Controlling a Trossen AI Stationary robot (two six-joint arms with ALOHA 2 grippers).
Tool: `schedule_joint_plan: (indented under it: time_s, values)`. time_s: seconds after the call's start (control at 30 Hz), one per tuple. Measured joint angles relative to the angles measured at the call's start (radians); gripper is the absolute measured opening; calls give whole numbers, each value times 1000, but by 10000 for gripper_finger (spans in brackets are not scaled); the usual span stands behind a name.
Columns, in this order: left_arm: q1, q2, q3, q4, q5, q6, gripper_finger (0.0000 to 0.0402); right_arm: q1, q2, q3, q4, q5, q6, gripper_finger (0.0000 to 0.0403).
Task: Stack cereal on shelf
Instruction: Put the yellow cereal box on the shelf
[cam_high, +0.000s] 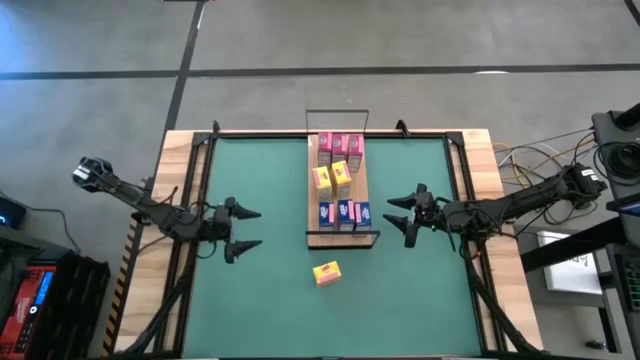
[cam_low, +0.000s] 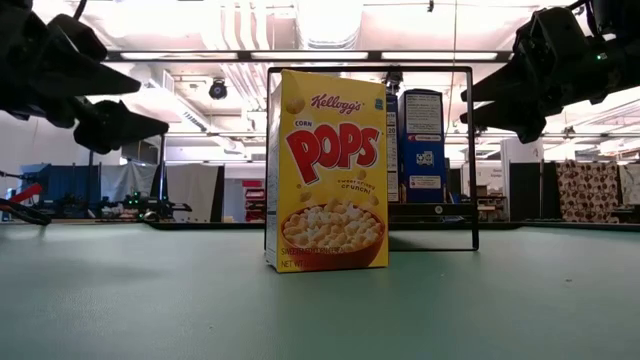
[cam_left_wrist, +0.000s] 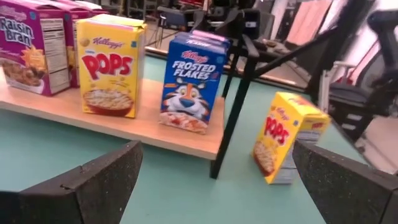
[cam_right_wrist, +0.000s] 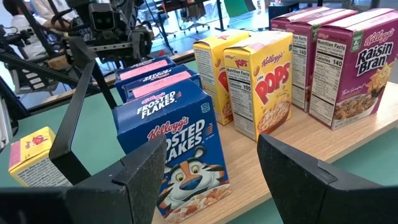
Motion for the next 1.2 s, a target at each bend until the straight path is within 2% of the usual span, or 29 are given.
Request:
schedule_joint_plan:
  time_s: [0.2,1.2]
  values:
    - [-1,5,4,-2,1,-50,398,0,0,0,0,0,0,240]
    - [0,74,18,-1,0,-51,398,0,0,0,0,0,0,240]
